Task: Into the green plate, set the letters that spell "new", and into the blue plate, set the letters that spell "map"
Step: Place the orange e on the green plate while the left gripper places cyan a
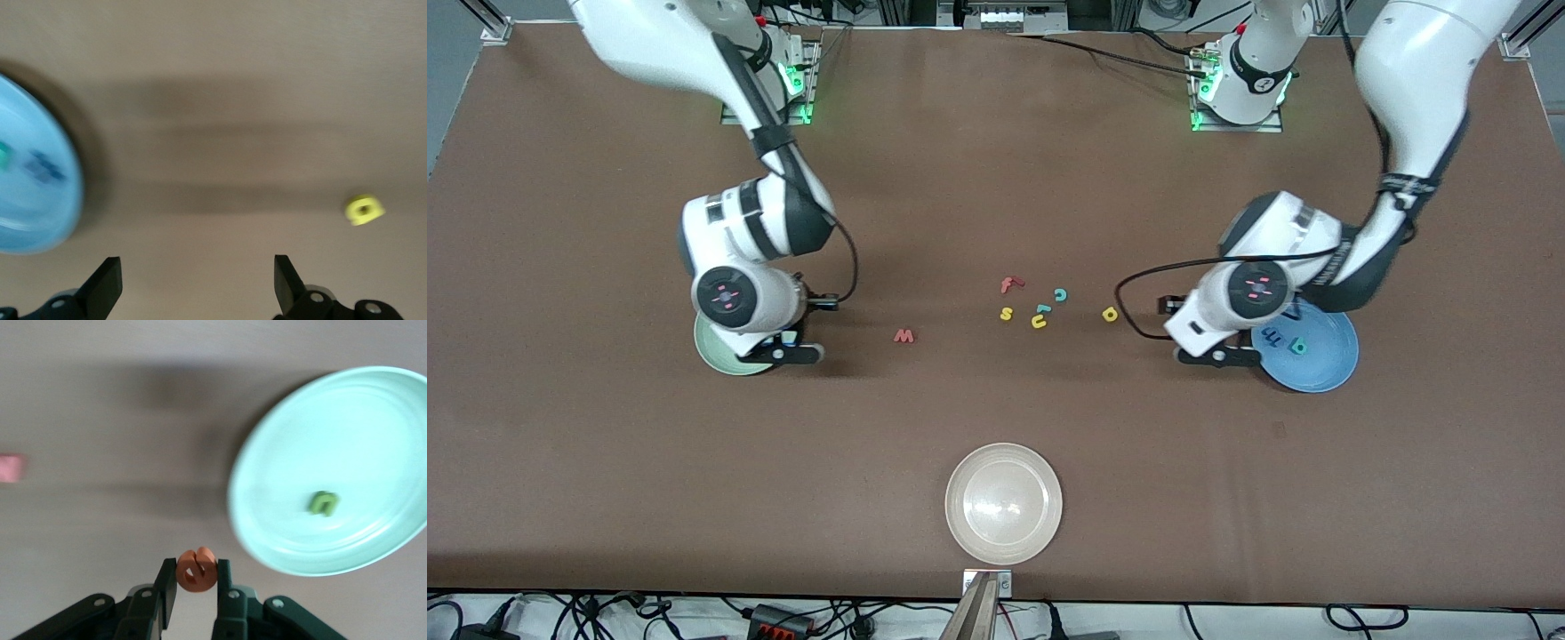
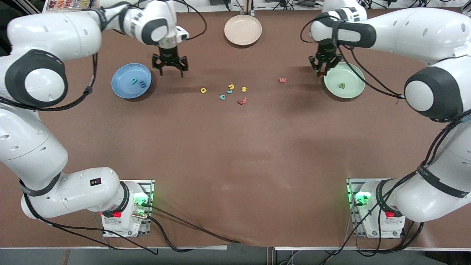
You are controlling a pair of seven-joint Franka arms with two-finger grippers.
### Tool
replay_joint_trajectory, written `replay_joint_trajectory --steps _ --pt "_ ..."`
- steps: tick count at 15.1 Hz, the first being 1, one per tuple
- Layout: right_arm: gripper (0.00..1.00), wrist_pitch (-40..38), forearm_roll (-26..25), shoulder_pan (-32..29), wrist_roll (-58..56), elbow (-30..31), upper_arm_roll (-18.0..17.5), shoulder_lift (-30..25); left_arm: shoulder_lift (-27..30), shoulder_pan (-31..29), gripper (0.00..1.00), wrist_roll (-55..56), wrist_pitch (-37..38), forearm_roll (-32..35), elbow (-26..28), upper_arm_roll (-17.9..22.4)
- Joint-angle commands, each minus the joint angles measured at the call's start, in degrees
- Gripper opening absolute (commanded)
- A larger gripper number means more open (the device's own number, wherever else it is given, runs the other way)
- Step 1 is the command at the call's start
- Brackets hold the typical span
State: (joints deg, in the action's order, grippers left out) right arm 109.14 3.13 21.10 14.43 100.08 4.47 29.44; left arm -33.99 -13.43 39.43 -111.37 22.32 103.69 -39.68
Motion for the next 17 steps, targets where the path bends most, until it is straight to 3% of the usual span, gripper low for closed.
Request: replay_joint_trajectory --steps 1,8,13,15,16,17 --pt "0.05 1.3 -0.4 -3.9 -5.4 4.0 -1.0 -2.0 -3.5 2.3 1.00 14.1 -6.7 -0.5 -0.1 0.1" --pt "0.06 8.2 -0.4 -5.8 -5.8 5.4 -1.0 1.1 -5.8 4.3 0.99 26.4 -18.1 -0.4 4.0 0.2" --pt "0.07 10.0 -0.5 -6.0 -5.8 5.4 -1.0 2.6 -7.6 5.2 0.74 27.2 -20.8 0.3 4.8 0.5" --pt "0.09 10.3 -0.5 -6.2 -5.8 5.3 -1.0 2.8 -8.3 5.3 0.69 27.1 -21.7 0.4 4.7 0.5" --pt "0.12 10.3 -0.4 -6.3 -5.8 5.3 -1.0 3.1 -8.3 5.3 0.67 27.1 -21.7 0.4 4.8 0.6" --pt "0.24 10.3 -0.4 -6.5 -5.8 5.3 -1.0 3.2 -8.3 5.3 0.64 27.1 -21.7 0.4 4.8 0.6"
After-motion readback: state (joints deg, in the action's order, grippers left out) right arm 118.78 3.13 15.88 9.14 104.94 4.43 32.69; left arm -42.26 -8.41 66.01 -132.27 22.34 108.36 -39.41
